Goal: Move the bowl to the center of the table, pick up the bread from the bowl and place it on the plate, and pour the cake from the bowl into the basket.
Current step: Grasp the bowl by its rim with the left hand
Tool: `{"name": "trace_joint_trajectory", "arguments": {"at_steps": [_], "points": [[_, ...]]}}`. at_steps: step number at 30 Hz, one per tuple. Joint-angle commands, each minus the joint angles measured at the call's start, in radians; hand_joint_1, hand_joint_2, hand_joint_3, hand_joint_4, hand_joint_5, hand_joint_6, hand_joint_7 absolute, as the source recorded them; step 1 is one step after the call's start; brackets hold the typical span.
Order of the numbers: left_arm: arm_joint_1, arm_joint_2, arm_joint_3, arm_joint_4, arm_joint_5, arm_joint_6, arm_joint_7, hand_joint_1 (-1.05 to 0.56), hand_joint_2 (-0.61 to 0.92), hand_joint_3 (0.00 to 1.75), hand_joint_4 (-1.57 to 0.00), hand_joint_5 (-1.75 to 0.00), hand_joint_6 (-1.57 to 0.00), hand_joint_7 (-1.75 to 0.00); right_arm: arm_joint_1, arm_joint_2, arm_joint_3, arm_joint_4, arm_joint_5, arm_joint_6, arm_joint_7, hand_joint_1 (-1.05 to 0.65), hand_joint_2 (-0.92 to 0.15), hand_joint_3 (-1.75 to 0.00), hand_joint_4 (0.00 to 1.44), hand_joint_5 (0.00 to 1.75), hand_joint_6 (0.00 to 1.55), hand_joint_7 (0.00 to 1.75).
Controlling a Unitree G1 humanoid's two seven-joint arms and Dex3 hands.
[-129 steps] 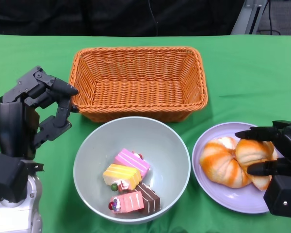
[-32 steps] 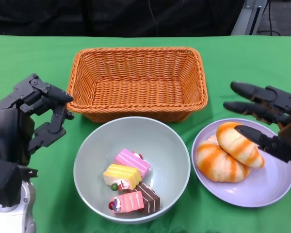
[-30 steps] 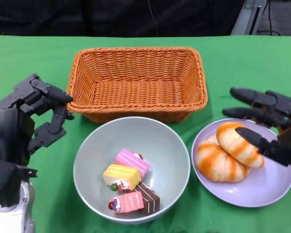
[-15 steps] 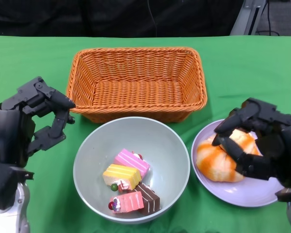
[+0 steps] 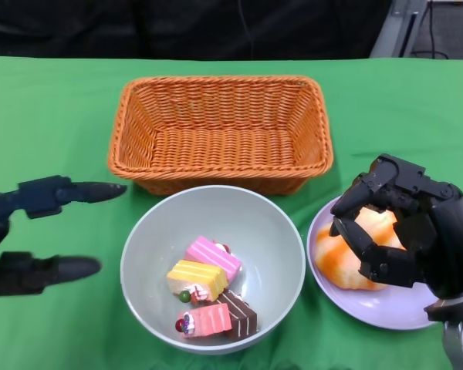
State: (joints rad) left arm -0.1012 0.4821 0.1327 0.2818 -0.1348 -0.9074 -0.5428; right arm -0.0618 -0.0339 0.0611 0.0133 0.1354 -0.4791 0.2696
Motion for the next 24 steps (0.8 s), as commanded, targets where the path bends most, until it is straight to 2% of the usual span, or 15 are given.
{"name": "trace_joint_trajectory", "arguments": {"at_steps": [1,6,9,12,14,20,24], "points": [[-0.004,0.08,0.0,0.006,0.069,-0.127,-0.028,-0.6,0.92,0.04,-0.4,-0.03,-0.48,-0.01,-0.011,-0.007,-0.009,-0.001,0.0,0.003,-0.002,-0.24,-0.51,-0.91,0.7,1.55,0.7,1.28],[-0.047,0.108,-0.016,0.083,0.154,-0.282,-0.004,-0.67,0.9,0.01,-0.51,-0.06,-0.56,-0.03,-0.007,0.002,-0.005,-0.008,-0.003,0.009,-0.012,-0.26,-0.53,-0.85,0.7,1.55,0.7,1.28],[-0.078,0.096,0.003,0.138,0.26,-0.43,0.028,-0.69,0.89,0.0,-0.59,-0.08,-0.62,-0.04,-0.007,0.004,-0.006,-0.016,0.008,0.024,-0.01,-0.27,-0.55,-0.8,0.71,1.54,0.7,1.27],[-0.131,0.051,0.054,0.234,0.37,-0.614,0.061,-0.6,0.82,0.0,-0.75,-0.09,-0.75,-0.05,-0.007,0.009,-0.009,-0.019,0.022,0.035,-0.008,-0.26,-0.57,-0.76,0.72,1.54,0.7,1.26],[-0.161,0.034,0.067,0.286,0.421,-0.689,0.077,-0.52,0.78,0.0,-0.81,-0.08,-0.82,-0.05,-0.005,0.013,-0.01,-0.022,0.02,0.042,-0.014,-0.25,-0.58,-0.74,0.72,1.54,0.7,1.26],[-0.188,0.028,0.066,0.305,0.56,-0.707,0.17,-0.45,0.77,0.0,-0.9,-0.08,-0.92,-0.05,0.0,0.026,-0.009,-0.033,0.015,0.063,-0.029,-0.25,-0.6,-0.72,0.72,1.54,0.7,1.26],[-0.202,0.039,0.072,0.312,0.682,-0.707,0.199,-0.45,0.83,0.02,-0.92,-0.07,-0.93,-0.03,0.0,0.03,-0.004,-0.028,0.006,0.047,-0.029,-0.24,-0.61,-0.73,0.71,1.54,0.69,1.26]]}}
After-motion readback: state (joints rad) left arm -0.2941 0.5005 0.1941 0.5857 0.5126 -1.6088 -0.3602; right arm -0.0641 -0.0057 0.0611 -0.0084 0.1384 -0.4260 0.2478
